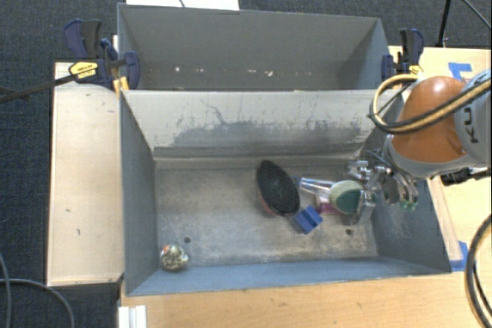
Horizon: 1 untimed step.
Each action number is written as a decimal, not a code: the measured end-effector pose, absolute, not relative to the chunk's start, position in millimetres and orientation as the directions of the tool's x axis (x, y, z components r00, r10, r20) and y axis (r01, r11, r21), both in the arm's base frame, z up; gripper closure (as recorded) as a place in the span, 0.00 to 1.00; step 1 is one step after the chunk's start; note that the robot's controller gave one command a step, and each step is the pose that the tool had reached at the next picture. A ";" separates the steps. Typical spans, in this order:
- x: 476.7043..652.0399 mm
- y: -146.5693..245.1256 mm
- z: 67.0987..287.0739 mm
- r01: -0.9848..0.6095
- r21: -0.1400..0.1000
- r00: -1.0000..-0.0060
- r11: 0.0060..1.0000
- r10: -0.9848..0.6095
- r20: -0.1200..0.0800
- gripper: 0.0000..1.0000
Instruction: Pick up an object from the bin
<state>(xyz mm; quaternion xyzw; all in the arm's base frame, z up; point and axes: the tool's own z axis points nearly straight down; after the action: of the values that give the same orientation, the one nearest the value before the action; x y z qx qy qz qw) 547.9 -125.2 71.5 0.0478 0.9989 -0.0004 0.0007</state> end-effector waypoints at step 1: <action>523.5 -104.2 219.5 0.077 -0.001 -0.997 0.997 0.077 -0.010 1.00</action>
Offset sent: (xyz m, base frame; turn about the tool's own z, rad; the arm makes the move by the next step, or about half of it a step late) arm -0.0264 0.0210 0.1429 -0.0101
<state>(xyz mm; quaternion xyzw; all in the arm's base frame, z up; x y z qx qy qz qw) 523.5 -104.2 219.5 0.0387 0.9992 -0.0005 0.0052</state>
